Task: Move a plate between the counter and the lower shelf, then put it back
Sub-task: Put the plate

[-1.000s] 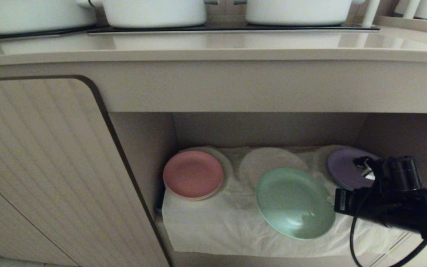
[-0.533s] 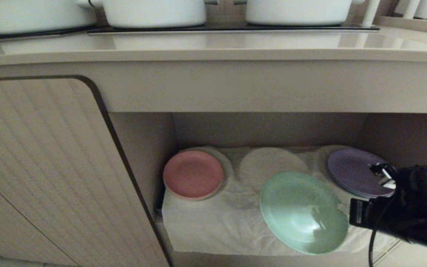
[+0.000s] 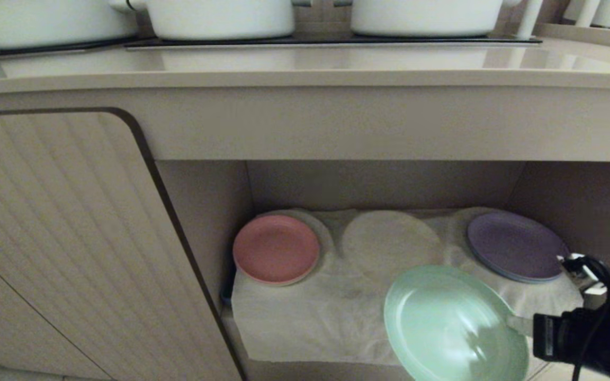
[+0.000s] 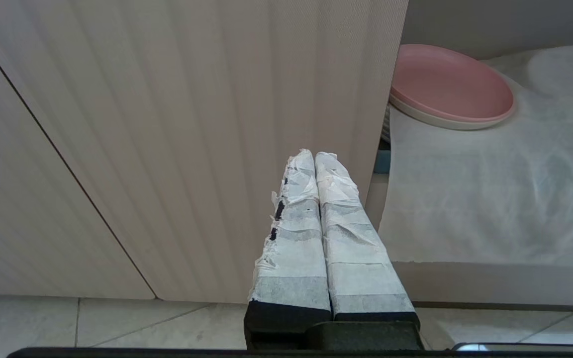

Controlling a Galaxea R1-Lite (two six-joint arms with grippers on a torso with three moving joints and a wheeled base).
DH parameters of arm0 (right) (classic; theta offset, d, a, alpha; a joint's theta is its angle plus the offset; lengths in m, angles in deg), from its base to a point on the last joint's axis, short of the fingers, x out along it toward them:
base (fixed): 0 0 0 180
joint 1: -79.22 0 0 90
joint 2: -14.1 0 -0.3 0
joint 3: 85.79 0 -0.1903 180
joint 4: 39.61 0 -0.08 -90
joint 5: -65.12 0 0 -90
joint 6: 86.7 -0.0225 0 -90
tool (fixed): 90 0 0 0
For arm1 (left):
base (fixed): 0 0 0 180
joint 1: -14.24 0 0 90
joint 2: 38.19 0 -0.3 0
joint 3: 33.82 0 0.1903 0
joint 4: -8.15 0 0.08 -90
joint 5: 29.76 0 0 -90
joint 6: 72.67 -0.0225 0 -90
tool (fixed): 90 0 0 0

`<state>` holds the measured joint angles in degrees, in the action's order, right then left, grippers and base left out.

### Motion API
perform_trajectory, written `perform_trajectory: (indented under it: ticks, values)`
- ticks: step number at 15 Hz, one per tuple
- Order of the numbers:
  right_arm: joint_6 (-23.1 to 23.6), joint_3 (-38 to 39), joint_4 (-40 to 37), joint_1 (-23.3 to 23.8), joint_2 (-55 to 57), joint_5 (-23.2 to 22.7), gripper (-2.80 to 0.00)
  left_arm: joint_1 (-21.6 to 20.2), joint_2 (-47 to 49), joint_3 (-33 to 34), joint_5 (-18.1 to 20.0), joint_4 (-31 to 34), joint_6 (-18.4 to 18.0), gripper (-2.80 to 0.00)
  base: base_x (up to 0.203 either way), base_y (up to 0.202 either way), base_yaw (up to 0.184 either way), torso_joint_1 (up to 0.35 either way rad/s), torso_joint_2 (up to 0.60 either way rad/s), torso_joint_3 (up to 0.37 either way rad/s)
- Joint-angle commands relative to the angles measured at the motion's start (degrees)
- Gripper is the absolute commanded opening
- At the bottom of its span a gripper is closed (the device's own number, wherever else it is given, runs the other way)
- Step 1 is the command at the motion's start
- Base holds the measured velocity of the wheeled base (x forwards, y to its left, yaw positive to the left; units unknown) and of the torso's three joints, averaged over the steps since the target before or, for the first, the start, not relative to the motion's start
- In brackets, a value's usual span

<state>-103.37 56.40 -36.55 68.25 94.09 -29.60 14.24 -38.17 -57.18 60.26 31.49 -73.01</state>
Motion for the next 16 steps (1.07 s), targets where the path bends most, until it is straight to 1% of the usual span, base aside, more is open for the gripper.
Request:
perform_trajectory:
  ticks: [1, 5, 11, 14, 16]
  values:
    - [0.2, 1.5, -1.2, 0.0, -4.1, 0.0, -2.8, 0.0, 0.0, 0.0, 0.0, 0.0, 0.0, -2.8, 0.0, 0.0, 0.0, 0.0, 0.0, 0.0]
    - [1.3, 6.5, -3.6, -0.1, -9.6, 0.1, -2.8, 0.0, 0.0, 0.0, 0.0, 0.0, 0.0, -2.8, 0.0, 0.0, 0.0, 0.0, 0.0, 0.0]
    - [1.8, 10.5, -11.0, -0.3, -19.2, 0.1, -2.8, 0.0, 0.0, 0.0, 0.0, 0.0, 0.0, -2.8, 0.0, 0.0, 0.0, 0.0, 0.0, 0.0]
    - [1.9, 13.6, -9.0, -0.2, -19.6, 1.1, -2.8, 0.0, 0.0, 0.0, 0.0, -0.1, 0.0, -2.8, 0.0, 0.0, 0.0, 0.0, 0.0, 0.0]
    - [2.9, 14.4, -8.0, -0.2, -19.6, 1.2, -2.8, 0.0, 0.0, 0.0, 0.0, 0.0, 0.0, -2.8, 0.0, 0.0, 0.0, 0.0, 0.0, 0.0]
